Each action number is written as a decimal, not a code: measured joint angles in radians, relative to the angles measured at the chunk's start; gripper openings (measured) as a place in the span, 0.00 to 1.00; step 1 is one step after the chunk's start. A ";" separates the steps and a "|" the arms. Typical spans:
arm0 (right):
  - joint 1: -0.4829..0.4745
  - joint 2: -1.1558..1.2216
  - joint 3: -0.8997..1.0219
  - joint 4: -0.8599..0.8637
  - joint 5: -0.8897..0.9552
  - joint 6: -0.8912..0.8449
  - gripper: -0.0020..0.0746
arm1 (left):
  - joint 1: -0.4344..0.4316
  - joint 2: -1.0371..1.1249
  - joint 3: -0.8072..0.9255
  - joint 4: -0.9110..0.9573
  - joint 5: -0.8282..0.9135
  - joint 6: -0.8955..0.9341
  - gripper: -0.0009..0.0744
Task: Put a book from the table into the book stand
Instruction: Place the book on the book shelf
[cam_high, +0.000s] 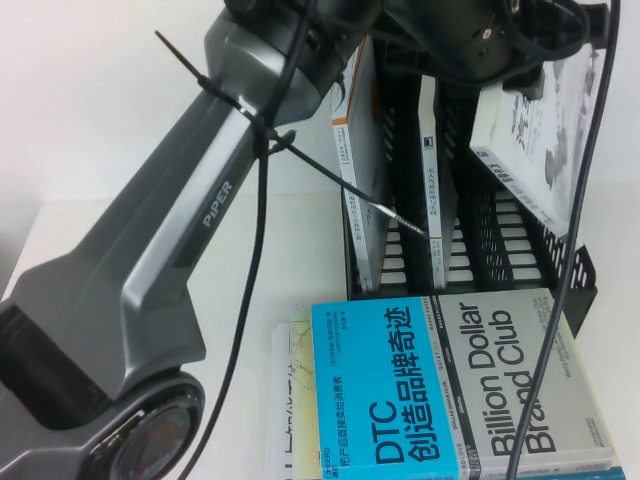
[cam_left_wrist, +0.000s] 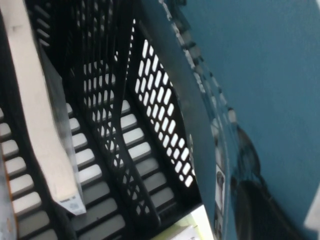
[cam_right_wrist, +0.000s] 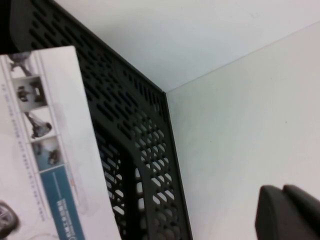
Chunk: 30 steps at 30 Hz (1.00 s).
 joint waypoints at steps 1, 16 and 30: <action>0.000 0.000 0.000 0.000 0.000 0.000 0.03 | 0.000 0.000 0.000 0.002 0.000 0.004 0.17; 0.000 0.000 0.000 0.000 0.056 -0.007 0.03 | 0.002 0.000 0.000 0.026 0.000 0.074 0.17; 0.022 0.000 0.000 0.000 0.098 -0.007 0.03 | 0.105 -0.010 0.060 0.049 0.000 0.085 0.17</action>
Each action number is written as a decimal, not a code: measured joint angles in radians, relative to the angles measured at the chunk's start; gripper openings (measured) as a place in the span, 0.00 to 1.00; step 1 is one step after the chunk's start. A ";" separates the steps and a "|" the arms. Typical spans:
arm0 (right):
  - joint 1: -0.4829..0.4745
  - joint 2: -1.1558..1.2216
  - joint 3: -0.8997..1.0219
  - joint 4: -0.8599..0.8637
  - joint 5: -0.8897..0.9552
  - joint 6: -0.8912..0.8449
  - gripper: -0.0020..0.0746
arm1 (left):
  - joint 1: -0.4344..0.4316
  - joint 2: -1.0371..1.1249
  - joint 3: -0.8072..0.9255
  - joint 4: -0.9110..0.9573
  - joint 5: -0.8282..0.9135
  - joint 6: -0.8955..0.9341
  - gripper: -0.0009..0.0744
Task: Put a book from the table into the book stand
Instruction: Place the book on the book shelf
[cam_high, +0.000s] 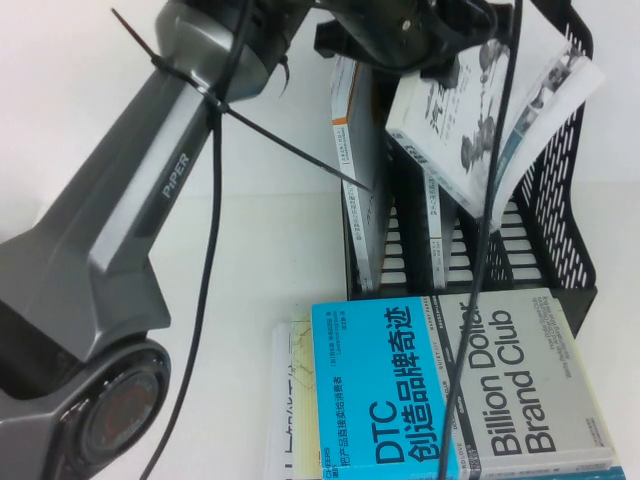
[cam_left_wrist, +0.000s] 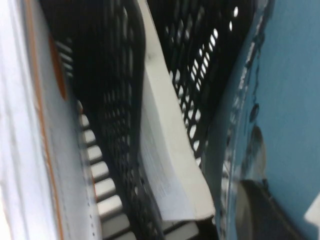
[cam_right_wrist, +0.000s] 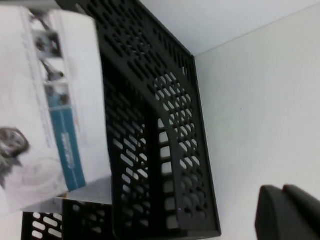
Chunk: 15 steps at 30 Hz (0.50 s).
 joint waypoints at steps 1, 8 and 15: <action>0.000 0.000 0.001 0.000 0.000 0.000 0.03 | 0.000 0.000 0.011 -0.005 0.000 0.000 0.17; 0.006 0.000 0.019 0.000 0.000 0.000 0.03 | 0.000 -0.017 0.058 -0.031 0.000 -0.035 0.17; 0.008 0.000 0.025 -0.005 0.011 0.000 0.03 | 0.000 -0.020 0.058 -0.030 0.000 -0.044 0.17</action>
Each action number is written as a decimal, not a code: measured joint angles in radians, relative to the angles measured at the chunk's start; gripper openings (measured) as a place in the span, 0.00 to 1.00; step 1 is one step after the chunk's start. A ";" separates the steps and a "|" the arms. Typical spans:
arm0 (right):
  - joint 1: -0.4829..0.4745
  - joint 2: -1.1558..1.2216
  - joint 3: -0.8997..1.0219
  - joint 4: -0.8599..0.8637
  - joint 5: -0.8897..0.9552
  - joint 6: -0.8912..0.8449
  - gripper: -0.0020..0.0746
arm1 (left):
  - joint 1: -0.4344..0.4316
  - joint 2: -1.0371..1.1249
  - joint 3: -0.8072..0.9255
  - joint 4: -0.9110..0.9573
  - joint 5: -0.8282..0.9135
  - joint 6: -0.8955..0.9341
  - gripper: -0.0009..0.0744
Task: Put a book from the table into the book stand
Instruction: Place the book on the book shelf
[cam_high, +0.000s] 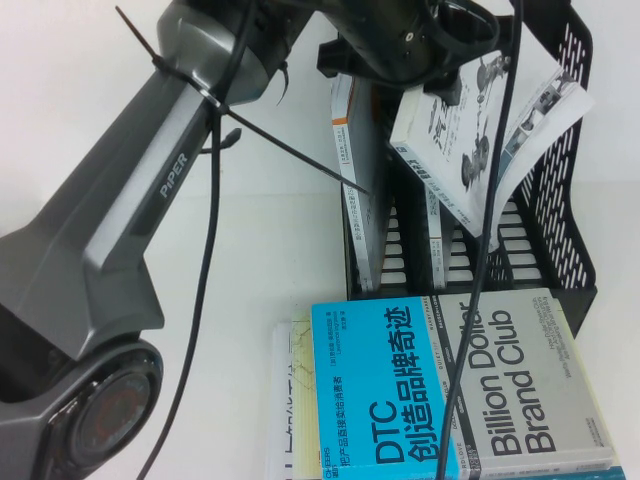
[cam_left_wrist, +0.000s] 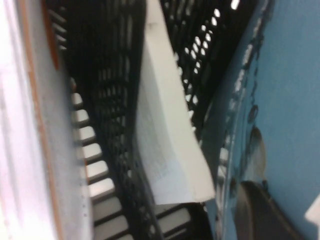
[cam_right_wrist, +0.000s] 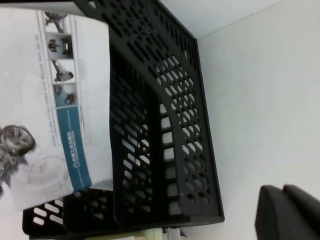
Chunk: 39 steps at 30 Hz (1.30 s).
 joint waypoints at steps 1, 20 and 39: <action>0.000 0.000 0.000 0.000 0.002 0.000 0.03 | 0.000 -0.002 0.002 0.013 0.000 -0.010 0.17; 0.055 0.000 0.000 0.000 0.013 0.002 0.03 | -0.004 -0.046 0.009 0.025 0.000 -0.068 0.17; 0.154 0.000 0.000 0.000 -0.021 -0.004 0.03 | -0.008 0.031 0.009 -0.064 0.000 -0.233 0.17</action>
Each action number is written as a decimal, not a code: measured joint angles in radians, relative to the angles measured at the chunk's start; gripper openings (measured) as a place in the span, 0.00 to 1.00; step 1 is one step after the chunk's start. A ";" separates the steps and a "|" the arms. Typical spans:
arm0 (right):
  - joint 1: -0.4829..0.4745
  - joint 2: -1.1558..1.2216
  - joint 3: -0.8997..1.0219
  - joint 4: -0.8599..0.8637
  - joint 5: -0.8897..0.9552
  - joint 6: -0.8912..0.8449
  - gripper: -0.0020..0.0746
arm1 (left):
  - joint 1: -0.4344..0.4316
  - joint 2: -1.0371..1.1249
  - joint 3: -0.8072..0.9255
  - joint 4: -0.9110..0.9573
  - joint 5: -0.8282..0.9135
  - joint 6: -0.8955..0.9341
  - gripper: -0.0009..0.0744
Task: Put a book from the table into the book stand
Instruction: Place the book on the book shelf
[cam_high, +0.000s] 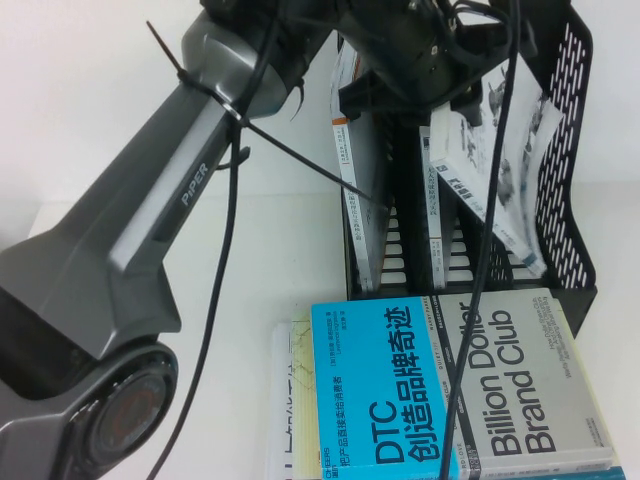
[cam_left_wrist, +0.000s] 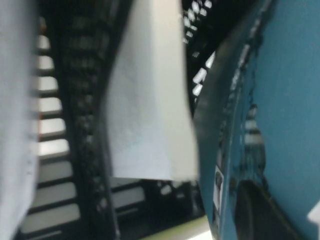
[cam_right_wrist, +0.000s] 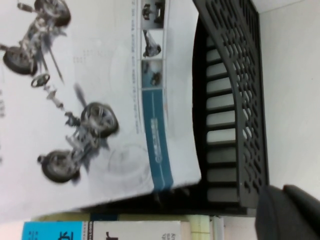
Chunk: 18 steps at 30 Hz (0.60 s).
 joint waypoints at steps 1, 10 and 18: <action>0.000 0.000 0.000 0.000 0.002 0.000 0.03 | 0.000 0.002 0.000 0.015 0.000 -0.011 0.17; 0.003 0.000 0.000 0.008 0.046 -0.021 0.03 | -0.004 0.060 0.000 0.040 -0.050 -0.051 0.17; 0.005 0.000 0.000 0.040 0.063 -0.038 0.03 | -0.004 0.105 -0.008 0.017 -0.093 -0.092 0.17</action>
